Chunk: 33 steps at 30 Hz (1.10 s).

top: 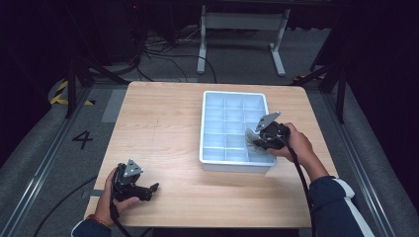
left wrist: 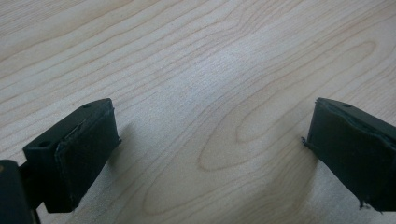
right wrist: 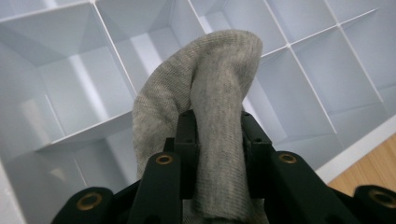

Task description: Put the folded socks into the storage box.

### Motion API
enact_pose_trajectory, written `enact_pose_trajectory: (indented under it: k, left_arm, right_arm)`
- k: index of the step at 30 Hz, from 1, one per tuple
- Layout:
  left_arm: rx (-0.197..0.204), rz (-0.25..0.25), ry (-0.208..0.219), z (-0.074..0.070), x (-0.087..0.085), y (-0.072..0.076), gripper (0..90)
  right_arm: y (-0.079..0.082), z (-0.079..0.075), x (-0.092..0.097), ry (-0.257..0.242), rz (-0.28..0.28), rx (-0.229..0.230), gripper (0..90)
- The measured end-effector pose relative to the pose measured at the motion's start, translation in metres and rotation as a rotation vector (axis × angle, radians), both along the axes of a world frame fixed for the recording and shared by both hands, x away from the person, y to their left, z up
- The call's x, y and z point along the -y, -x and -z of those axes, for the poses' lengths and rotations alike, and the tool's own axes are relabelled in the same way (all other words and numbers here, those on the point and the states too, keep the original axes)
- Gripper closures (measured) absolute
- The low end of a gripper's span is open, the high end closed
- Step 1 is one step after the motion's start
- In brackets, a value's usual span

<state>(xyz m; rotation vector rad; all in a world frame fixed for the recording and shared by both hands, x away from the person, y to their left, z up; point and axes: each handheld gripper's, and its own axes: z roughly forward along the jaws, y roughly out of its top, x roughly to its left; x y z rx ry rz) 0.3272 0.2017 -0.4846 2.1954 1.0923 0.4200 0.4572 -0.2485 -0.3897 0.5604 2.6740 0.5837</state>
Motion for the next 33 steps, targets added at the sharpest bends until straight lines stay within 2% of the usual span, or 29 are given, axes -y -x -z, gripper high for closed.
enact_pose_trajectory:
  k: [2,6,9,12,16,19,23,27,29,33]
  left_arm:
    - [0.000,0.000,0.000,0.000,0.000,0.000,2.4]
    - [0.000,0.000,0.001,0.000,0.000,0.000,2.4]
    - [0.000,0.000,0.000,0.000,0.000,0.000,2.4]
    - [0.000,0.000,0.000,0.000,0.000,0.000,2.4]
    - [0.000,0.000,0.000,0.000,0.000,0.000,2.4]
    - [0.003,0.002,-0.002,0.000,0.000,0.000,2.3]
    - [0.000,0.000,0.000,0.000,0.000,0.000,2.4]
    - [0.000,0.000,0.000,0.000,0.000,0.000,2.4]
    - [-0.002,-0.005,0.003,0.000,0.000,0.001,2.4]
    - [-0.001,-0.002,0.004,0.000,0.000,0.000,2.7]
  right_arm:
    - [-0.003,0.003,-0.004,0.040,-0.007,-0.013,73.5]
    - [-0.008,0.004,-0.006,0.051,-0.009,-0.042,73.5]
    - [-0.011,0.005,-0.007,0.067,-0.020,-0.047,73.5]
    - [-0.021,0.007,-0.009,0.114,-0.028,-0.091,73.6]
    - [-0.025,0.011,-0.013,0.151,-0.029,-0.105,73.6]
    - [-0.029,0.014,-0.017,0.190,-0.028,-0.134,73.5]
    - [-0.034,0.018,-0.018,0.210,-0.030,-0.164,73.2]
    - [-0.036,0.028,-0.023,0.256,-0.026,-0.185,72.4]
    - [-0.037,0.032,-0.026,0.276,-0.027,-0.177,69.7]
    - [-0.036,0.028,-0.022,0.242,-0.023,-0.180,64.7]
